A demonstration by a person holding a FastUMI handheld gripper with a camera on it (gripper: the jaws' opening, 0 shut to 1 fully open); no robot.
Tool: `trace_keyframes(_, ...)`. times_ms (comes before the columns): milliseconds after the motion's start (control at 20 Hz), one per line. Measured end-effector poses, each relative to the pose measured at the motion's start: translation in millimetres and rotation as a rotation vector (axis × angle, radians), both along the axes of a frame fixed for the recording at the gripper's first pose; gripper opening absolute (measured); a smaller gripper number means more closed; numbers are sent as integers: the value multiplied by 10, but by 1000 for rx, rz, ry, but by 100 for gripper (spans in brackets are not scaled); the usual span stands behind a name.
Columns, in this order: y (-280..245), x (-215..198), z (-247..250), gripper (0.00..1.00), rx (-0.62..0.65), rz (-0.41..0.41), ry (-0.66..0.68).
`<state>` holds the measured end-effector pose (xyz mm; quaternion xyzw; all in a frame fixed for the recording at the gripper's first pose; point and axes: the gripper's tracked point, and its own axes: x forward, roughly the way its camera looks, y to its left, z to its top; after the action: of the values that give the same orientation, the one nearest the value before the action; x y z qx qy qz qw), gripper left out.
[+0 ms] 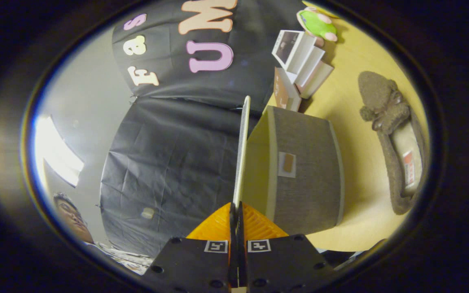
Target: Open the storage box then place both shoes into the box .Put the left shoe in first, then the right shoe, with the right side of both shoes facing outward in a uniform manner.
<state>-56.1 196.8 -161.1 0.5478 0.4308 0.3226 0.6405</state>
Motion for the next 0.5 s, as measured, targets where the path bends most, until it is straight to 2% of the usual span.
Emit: trace_keyframes(500, 640, 106, 812, 4, -78, 80, -182)
